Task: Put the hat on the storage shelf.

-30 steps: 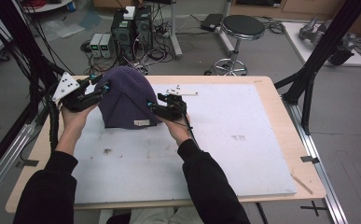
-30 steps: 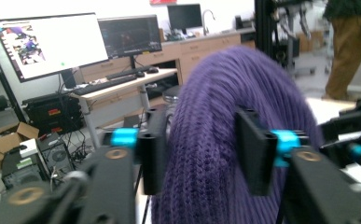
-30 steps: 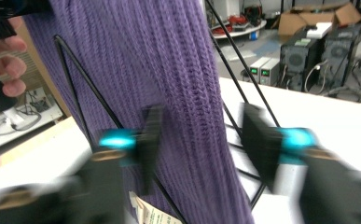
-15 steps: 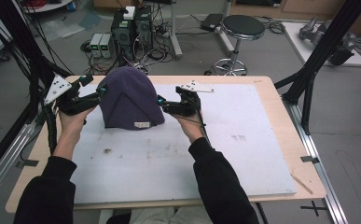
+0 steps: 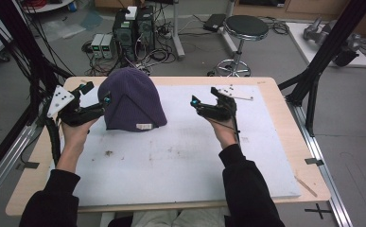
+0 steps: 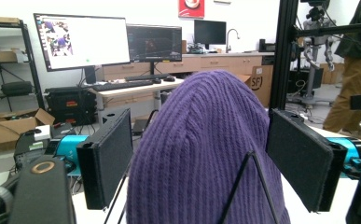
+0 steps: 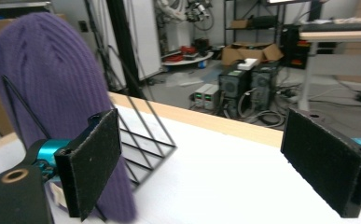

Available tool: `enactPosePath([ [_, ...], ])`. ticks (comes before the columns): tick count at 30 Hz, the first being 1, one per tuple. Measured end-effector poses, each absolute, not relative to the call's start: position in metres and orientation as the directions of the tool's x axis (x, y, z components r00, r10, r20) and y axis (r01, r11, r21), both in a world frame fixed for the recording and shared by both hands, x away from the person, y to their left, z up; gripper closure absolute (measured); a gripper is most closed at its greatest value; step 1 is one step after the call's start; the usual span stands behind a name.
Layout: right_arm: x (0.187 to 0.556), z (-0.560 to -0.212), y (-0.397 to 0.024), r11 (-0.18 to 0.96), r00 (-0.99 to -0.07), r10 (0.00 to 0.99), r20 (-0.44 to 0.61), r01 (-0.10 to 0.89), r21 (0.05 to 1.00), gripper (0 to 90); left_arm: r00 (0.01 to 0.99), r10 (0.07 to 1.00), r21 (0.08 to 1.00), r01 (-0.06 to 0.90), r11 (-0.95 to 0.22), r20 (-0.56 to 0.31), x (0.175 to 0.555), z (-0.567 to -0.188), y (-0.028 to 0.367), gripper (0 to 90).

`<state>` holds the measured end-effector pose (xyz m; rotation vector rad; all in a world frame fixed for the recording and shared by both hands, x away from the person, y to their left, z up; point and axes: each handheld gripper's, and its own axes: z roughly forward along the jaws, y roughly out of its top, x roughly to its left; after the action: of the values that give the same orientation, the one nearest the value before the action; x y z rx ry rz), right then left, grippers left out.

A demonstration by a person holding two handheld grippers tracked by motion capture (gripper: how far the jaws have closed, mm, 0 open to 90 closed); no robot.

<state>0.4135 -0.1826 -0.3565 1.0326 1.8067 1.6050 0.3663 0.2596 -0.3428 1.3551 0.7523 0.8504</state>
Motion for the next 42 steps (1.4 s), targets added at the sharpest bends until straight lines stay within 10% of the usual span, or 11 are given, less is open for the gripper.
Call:
enactPosePath([
  [42, 0.319, -0.427, -0.312, -0.034, -0.335, 0.937, 0.097, 0.19, 0.981, 11.5, 0.377, 0.926, 1.0, -0.006, 0.003, -0.001, 0.288, -0.421, 0.28, 20.5],
])
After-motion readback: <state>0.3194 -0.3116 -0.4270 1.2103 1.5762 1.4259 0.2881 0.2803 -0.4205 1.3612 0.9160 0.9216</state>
